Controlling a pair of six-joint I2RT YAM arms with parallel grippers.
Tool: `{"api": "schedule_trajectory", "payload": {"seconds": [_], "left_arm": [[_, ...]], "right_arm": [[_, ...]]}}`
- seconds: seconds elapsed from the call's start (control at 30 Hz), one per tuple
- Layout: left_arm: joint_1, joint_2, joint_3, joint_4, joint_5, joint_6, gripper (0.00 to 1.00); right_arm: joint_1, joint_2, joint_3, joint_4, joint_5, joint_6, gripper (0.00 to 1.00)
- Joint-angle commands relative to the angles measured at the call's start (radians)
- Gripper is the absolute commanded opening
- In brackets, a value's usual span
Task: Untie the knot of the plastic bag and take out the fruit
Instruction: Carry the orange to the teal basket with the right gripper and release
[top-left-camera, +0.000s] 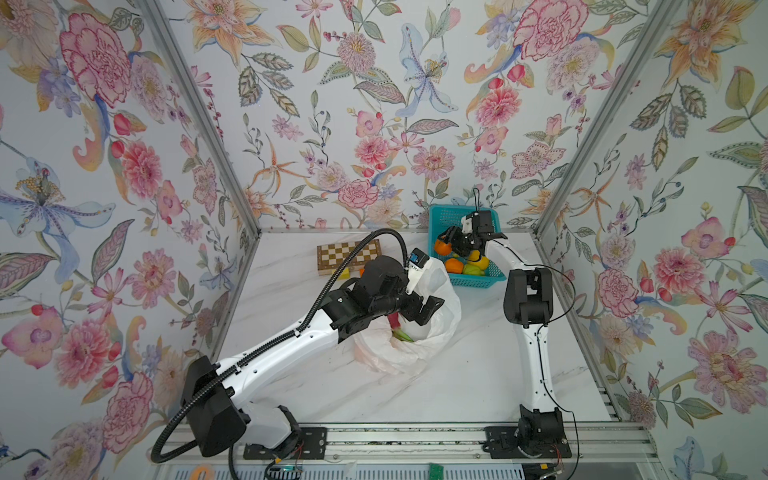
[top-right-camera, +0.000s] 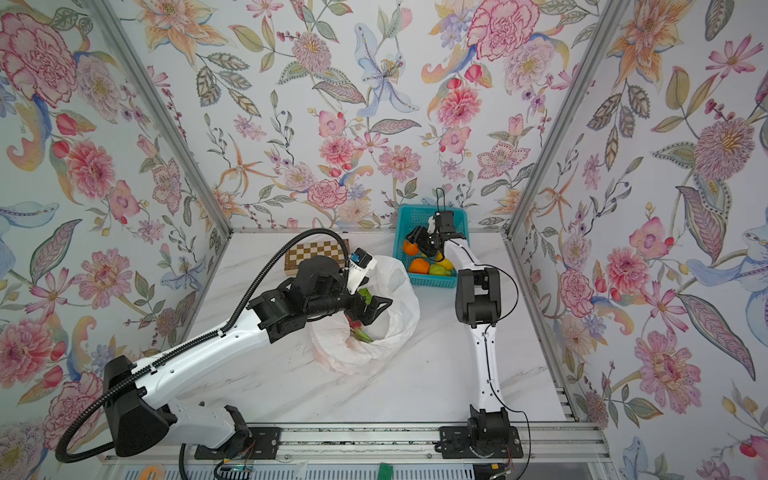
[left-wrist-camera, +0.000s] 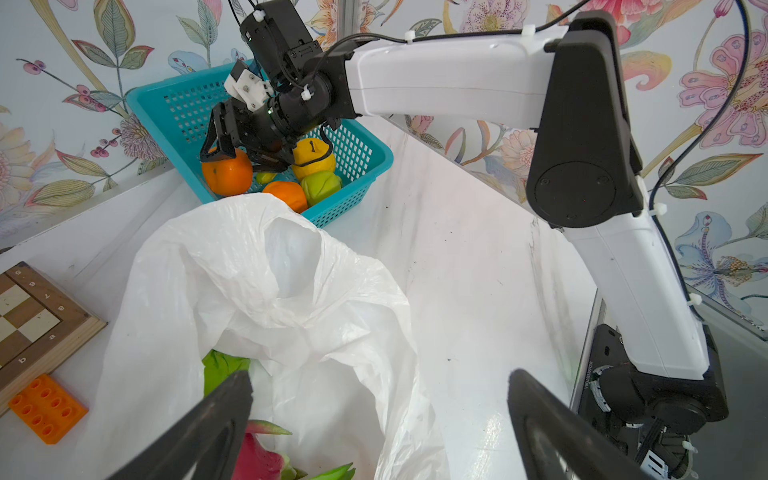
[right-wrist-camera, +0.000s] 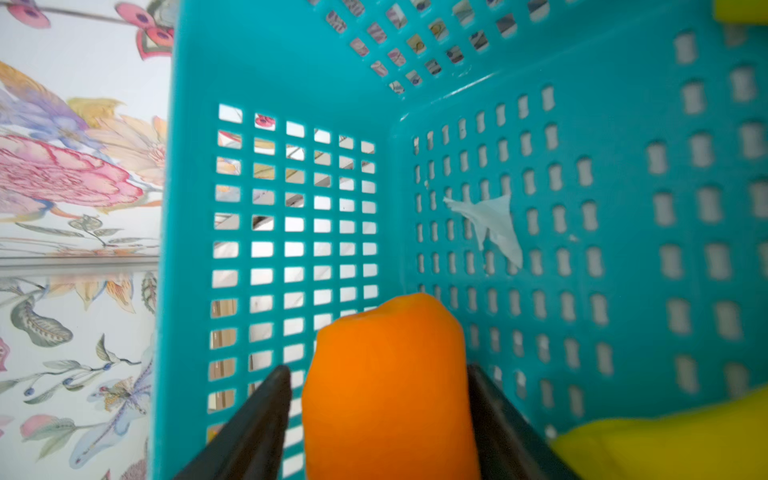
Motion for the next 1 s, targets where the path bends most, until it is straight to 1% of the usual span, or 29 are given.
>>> {"api": "schedule_trajectory", "payload": {"seconds": [0.0, 0.13, 0.3, 0.43, 0.47, 0.53, 0.63, 0.7, 0.77, 0.9, 0.97], "left_arm": [[-0.013, -0.003, -0.033, 0.003, -0.024, -0.016, 0.98], [-0.014, -0.016, -0.064, 0.002, -0.055, -0.008, 0.98], [-0.019, -0.033, -0.130, 0.053, -0.098, 0.010, 0.98], [-0.021, -0.011, -0.143, 0.039, -0.155, 0.016, 0.95], [-0.022, -0.003, -0.141, 0.031, -0.178, 0.020, 0.94], [-0.027, 0.013, -0.139, 0.020, -0.228, 0.015, 0.89], [-0.026, 0.051, -0.117, -0.008, -0.317, -0.003, 0.81], [-0.026, 0.083, -0.092, -0.035, -0.349, -0.001, 0.78], [-0.026, 0.123, -0.057, -0.065, -0.380, -0.002, 0.77], [-0.026, 0.234, 0.015, -0.130, -0.400, 0.005, 0.76], [-0.026, 0.292, 0.060, -0.165, -0.420, 0.004, 0.76]], "right_arm": [[-0.009, -0.036, 0.058, -0.115, 0.009, -0.059, 0.76], [-0.009, -0.159, 0.021, -0.152, 0.078, -0.107, 0.82], [0.002, -0.350, -0.076, -0.179, 0.148, -0.178, 0.85], [0.015, -0.511, -0.166, -0.210, 0.181, -0.230, 0.86], [0.018, -0.563, -0.201, -0.210, 0.185, -0.239, 0.86], [0.028, -0.664, -0.278, -0.207, 0.191, -0.252, 0.87], [0.046, -0.842, -0.455, -0.154, 0.209, -0.255, 0.89], [0.064, -0.965, -0.599, -0.094, 0.227, -0.251, 0.90], [0.098, -1.093, -0.743, -0.035, 0.274, -0.247, 0.92], [0.191, -1.278, -0.949, 0.005, 0.372, -0.238, 0.95], [0.243, -1.350, -1.040, 0.014, 0.407, -0.194, 0.95]]}}
